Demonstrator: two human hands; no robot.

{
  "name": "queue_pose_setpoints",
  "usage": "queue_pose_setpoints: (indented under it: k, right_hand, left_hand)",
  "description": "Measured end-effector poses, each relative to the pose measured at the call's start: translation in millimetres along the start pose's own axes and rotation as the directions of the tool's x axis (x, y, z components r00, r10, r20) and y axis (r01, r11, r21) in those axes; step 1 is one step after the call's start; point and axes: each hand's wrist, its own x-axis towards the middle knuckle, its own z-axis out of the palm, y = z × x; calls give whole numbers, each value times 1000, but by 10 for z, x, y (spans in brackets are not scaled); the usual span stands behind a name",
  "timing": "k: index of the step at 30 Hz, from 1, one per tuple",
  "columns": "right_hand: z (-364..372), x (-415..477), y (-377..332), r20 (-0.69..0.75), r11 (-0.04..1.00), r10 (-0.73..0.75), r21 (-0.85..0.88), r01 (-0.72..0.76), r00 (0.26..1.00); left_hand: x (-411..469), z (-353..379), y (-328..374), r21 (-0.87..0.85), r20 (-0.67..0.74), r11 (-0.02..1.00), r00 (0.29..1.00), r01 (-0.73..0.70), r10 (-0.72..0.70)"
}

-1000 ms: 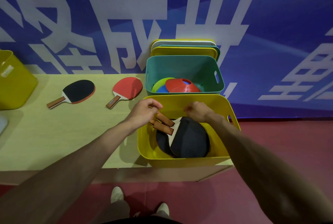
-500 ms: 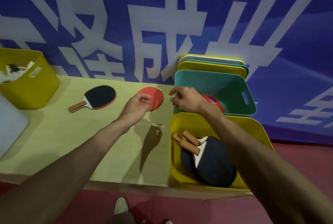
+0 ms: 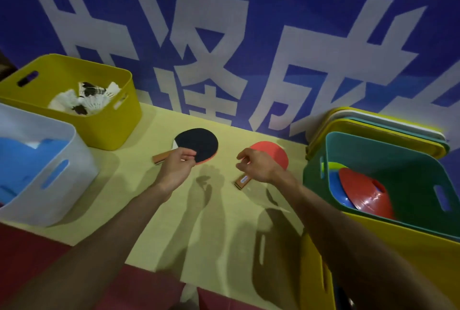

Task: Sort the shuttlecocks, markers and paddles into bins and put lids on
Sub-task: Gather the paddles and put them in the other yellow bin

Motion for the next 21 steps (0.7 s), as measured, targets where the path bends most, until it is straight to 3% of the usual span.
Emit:
queue_pose_setpoints:
  k: [5, 7, 10, 13, 17, 21]
  right_hand:
    - [357, 392, -51, 44, 988, 118, 92, -121, 992]
    - [505, 514, -33, 43, 951, 193, 236, -198, 980]
    - [679, 655, -12, 31, 745, 316, 611, -269, 948]
    - [766, 742, 54, -3, 571, 440, 773, -278, 898]
    - [871, 768, 233, -65, 544, 554, 782, -303, 830]
    - [974, 732, 405, -102, 574, 641, 721, -387, 761]
  left_hand:
    - [581, -235, -294, 54, -97, 989, 987, 136, -130]
    - [796, -293, -419, 139, -68, 977, 986, 161, -153]
    - [1049, -345, -663, 344, 17, 930, 990, 127, -142]
    - [1268, -364, -920, 533, 86, 844, 988, 61, -126]
    - [1340, -305, -1032, 669, 158, 743, 982, -30, -103]
    - [1432, -246, -1042, 783, 93, 620, 994, -38, -57]
